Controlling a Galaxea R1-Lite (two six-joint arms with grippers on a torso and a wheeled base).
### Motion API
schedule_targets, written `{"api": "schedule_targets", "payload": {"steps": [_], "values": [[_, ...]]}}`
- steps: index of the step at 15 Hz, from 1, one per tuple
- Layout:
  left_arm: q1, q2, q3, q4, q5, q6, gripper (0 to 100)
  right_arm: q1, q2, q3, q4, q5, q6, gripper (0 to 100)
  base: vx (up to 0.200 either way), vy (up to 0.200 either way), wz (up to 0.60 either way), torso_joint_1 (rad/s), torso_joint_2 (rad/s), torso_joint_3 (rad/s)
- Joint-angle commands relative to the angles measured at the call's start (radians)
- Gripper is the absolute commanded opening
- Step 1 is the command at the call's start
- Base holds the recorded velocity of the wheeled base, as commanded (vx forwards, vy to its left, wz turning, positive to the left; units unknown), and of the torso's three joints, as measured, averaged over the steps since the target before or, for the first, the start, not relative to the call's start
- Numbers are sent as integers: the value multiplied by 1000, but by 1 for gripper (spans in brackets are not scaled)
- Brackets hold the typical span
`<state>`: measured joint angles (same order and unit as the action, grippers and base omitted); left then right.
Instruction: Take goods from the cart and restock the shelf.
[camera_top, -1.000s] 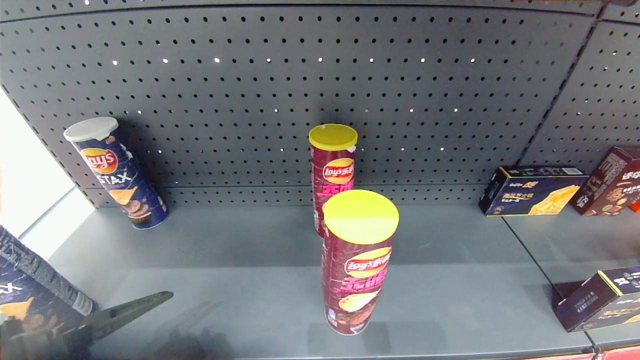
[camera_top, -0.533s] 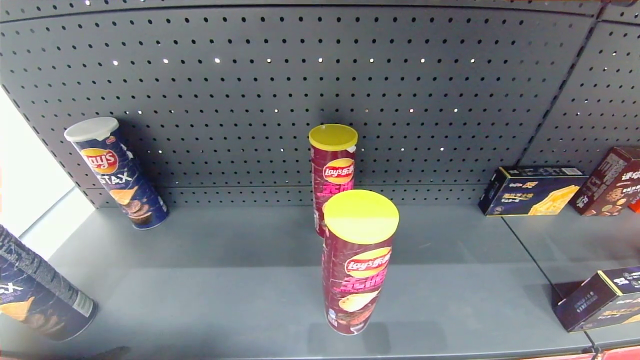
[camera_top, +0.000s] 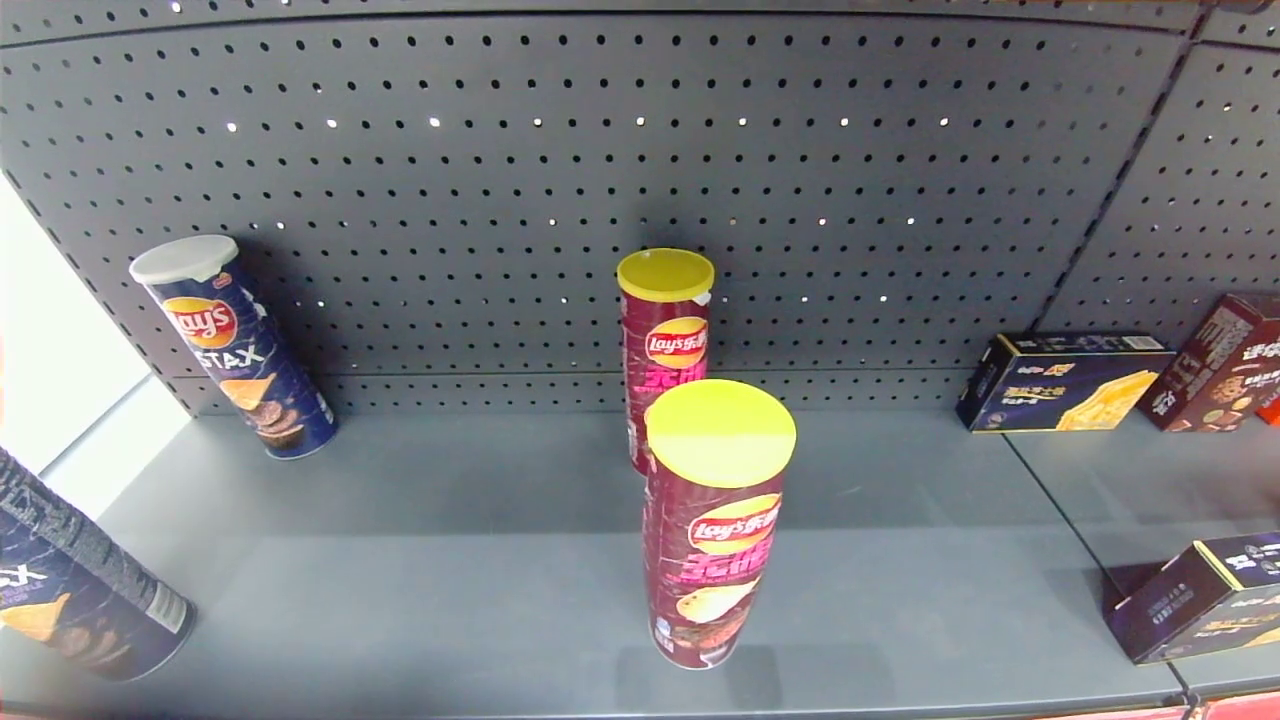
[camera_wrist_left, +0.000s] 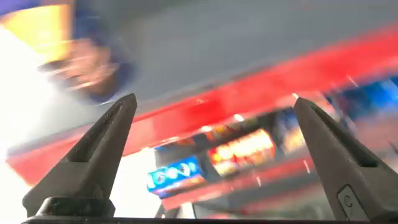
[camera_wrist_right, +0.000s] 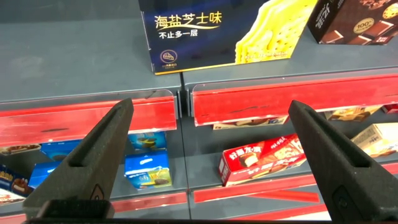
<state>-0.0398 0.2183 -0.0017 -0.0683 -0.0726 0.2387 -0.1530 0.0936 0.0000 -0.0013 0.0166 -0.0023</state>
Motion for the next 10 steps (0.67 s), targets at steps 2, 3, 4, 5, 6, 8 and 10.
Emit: {"api": "schedule_targets", "payload": {"steps": [2,3,4,5,6,8,10], "values": [[35,-218,0,15,-1,-55,100,0,1,0,0,0,-1,100,0,0,0,0,0,0],[35,-218,-1,16,-1,-55,100,0,1,0,0,2,-1,100,0,0,0,0,0,0],[34,-217,-1,16,-3,-53,100,0,1,0,0,0,-1,100,0,0,0,0,0,0],[32,-217,0,16,-3,-53,100,0,1,0,0,0,-1,100,0,0,0,0,0,0],[32,-217,0,16,-3,-56,100,0,1,0,0,0,-1,100,0,0,0,0,0,0],[34,-217,0,18,0,-65,100,0,1,0,0,0,-1,100,0,0,0,0,0,0],[35,-217,0,50,2,-93,100,0,1,0,0,0,-1,100,0,0,0,0,0,0]]}}
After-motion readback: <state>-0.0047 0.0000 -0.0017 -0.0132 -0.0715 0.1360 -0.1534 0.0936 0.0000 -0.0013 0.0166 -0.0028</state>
